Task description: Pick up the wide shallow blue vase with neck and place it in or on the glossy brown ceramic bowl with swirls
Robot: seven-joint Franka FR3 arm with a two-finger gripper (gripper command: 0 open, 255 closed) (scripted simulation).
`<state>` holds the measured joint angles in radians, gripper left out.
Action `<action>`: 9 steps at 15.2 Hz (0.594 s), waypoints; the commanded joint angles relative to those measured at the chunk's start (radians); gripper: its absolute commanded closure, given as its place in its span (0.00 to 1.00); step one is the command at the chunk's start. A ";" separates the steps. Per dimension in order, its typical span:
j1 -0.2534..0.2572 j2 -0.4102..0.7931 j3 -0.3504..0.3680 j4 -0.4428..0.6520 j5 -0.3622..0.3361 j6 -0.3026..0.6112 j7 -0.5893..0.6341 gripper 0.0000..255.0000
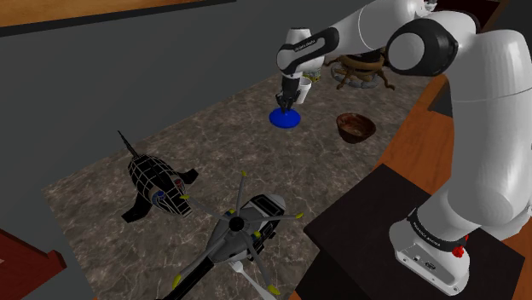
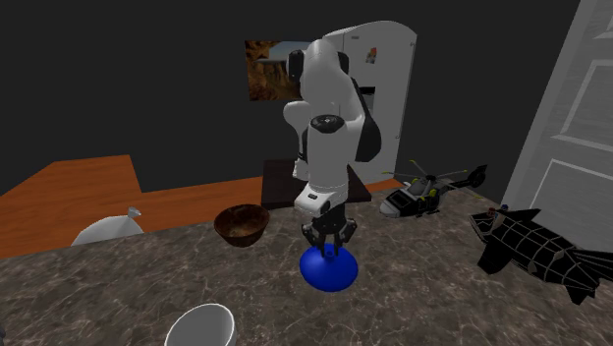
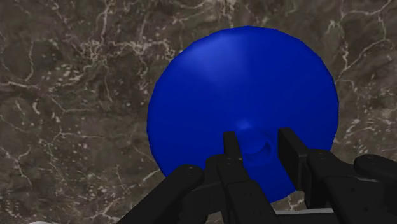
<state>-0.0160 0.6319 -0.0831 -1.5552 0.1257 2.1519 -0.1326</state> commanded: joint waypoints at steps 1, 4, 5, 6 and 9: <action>-0.001 -0.013 -0.001 0.007 -0.002 -0.019 0.001 1.00; 0.000 -0.032 -0.003 0.017 -0.004 -0.049 0.004 1.00; 0.000 -0.039 -0.003 0.021 -0.005 -0.059 0.005 1.00; 0.000 -0.045 -0.004 0.025 -0.006 -0.069 0.006 1.00; 0.001 -0.063 -0.005 0.038 -0.009 -0.100 0.008 1.00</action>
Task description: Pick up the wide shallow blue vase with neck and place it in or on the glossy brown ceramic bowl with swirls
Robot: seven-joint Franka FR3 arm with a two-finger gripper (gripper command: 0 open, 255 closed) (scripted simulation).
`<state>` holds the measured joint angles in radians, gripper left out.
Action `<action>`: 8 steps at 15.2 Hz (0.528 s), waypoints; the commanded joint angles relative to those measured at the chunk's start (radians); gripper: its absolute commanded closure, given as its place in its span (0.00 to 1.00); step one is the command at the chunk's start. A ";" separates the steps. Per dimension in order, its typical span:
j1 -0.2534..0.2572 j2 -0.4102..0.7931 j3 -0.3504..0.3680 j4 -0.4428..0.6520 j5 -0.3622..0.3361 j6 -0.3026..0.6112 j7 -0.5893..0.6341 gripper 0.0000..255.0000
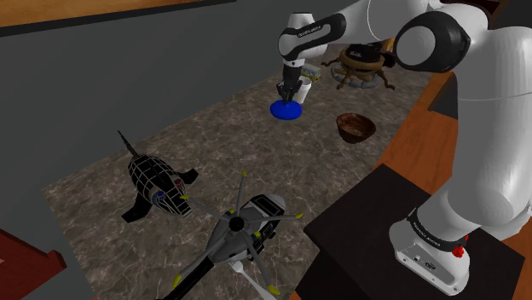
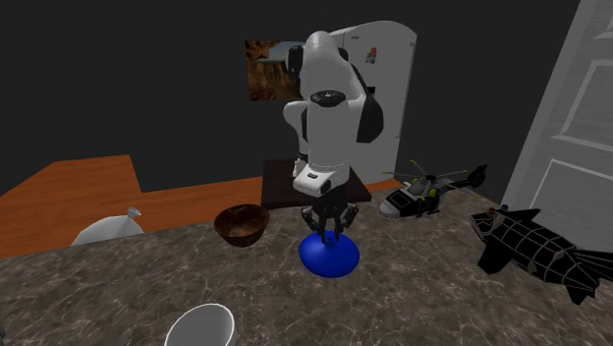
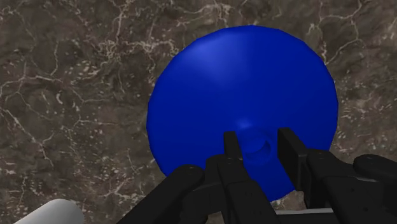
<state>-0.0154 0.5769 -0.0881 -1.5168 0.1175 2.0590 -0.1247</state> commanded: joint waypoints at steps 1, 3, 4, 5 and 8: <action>0.000 -0.013 -0.001 0.005 -0.002 -0.018 0.001 1.00; 0.001 -0.023 -0.002 0.016 -0.003 -0.039 0.003 1.00; 0.001 -0.028 -0.002 0.021 -0.004 -0.050 0.004 1.00; 0.001 -0.033 -0.002 0.028 -0.005 -0.061 0.005 1.00; 0.001 -0.046 -0.004 0.048 -0.007 -0.094 0.008 1.00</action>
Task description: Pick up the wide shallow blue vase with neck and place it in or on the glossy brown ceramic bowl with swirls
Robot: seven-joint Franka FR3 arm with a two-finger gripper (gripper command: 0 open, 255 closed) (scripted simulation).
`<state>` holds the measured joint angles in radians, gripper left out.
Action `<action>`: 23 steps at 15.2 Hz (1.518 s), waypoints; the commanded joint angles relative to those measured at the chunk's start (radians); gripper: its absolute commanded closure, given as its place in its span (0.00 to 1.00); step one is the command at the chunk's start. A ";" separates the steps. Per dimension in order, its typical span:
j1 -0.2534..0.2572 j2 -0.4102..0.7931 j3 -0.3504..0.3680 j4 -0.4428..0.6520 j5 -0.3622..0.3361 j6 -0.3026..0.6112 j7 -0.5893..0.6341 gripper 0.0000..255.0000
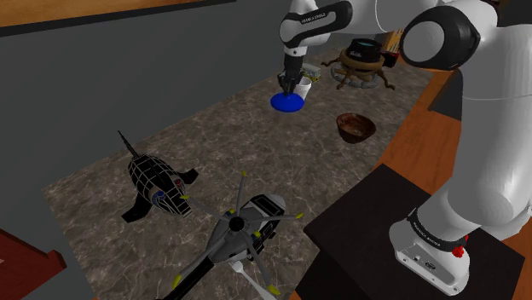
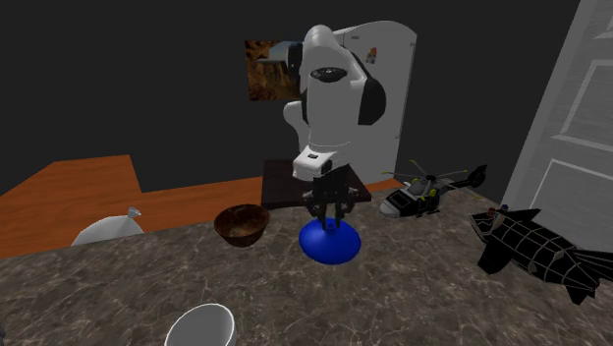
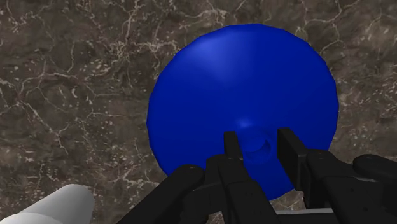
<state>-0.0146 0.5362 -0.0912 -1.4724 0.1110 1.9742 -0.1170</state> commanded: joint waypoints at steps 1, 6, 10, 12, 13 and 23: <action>0.000 -0.010 -0.001 0.011 -0.001 -0.020 0.001 1.00; -0.028 -0.101 -0.016 -0.100 -0.003 -0.005 -0.045 1.00; -0.067 -0.202 -0.039 -0.233 -0.007 0.024 -0.112 1.00; -0.087 -0.247 -0.052 -0.289 -0.010 0.033 -0.146 1.00; -0.098 -0.269 -0.059 -0.315 -0.012 0.037 -0.163 1.00; -0.203 -0.443 -0.146 -0.504 -0.041 0.043 -0.348 1.00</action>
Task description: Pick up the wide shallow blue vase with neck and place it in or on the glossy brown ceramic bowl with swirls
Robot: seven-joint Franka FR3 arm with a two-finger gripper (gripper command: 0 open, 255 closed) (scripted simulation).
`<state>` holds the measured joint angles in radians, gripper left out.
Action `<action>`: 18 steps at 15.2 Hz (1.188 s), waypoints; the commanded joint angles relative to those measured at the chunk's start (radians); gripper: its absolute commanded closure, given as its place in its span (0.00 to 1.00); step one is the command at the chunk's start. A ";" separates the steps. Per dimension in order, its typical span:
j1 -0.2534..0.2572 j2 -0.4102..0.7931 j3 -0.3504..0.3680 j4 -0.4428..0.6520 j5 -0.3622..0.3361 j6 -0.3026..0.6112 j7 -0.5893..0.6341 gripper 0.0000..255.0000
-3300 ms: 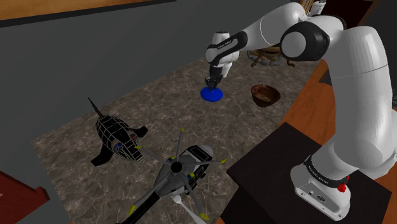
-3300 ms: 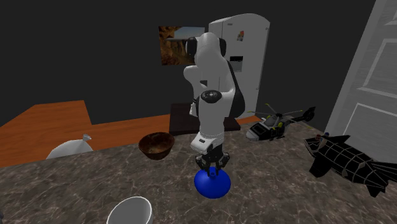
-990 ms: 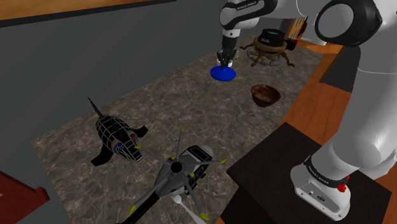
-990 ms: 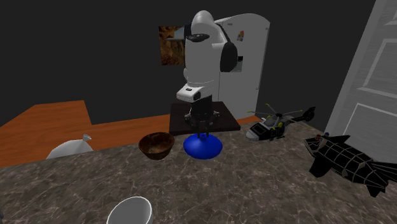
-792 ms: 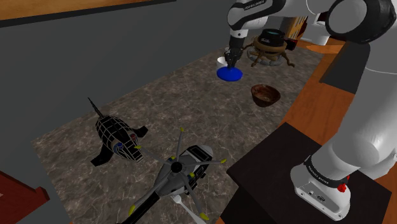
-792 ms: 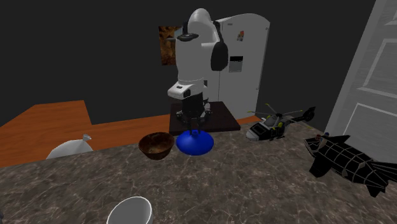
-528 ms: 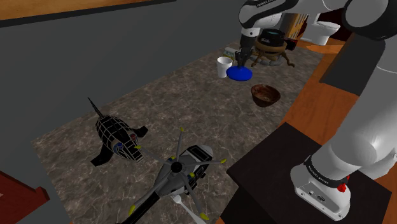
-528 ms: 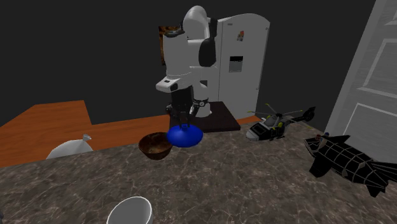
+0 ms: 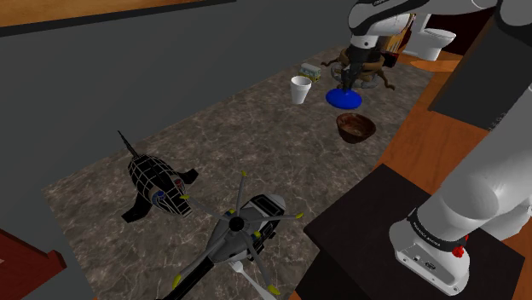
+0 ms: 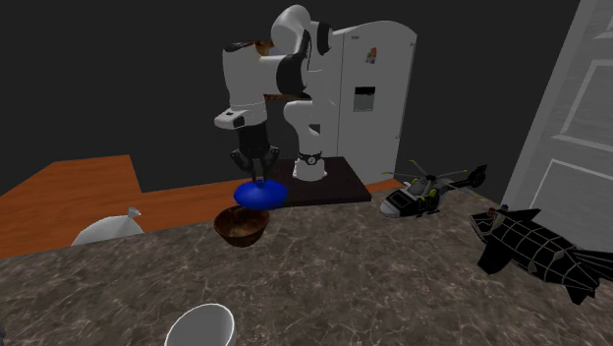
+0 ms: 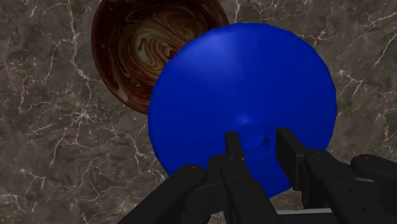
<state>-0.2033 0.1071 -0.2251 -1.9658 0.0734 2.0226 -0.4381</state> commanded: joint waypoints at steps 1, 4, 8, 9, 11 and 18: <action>-0.026 -0.027 -0.022 -0.022 -0.007 -0.007 -0.046 1.00; -0.059 -0.062 -0.054 -0.051 -0.019 -0.015 -0.105 1.00; -0.087 -0.076 -0.081 -0.084 -0.025 0.003 -0.158 1.00; -0.087 -0.071 -0.081 -0.092 -0.023 0.016 -0.160 1.00; -0.087 -0.060 -0.081 -0.107 -0.019 0.041 -0.163 1.00; -0.089 -0.016 -0.080 -0.154 0.000 0.130 -0.179 1.00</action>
<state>-0.2921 0.0895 -0.3047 -2.1102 0.0723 2.1401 -0.6150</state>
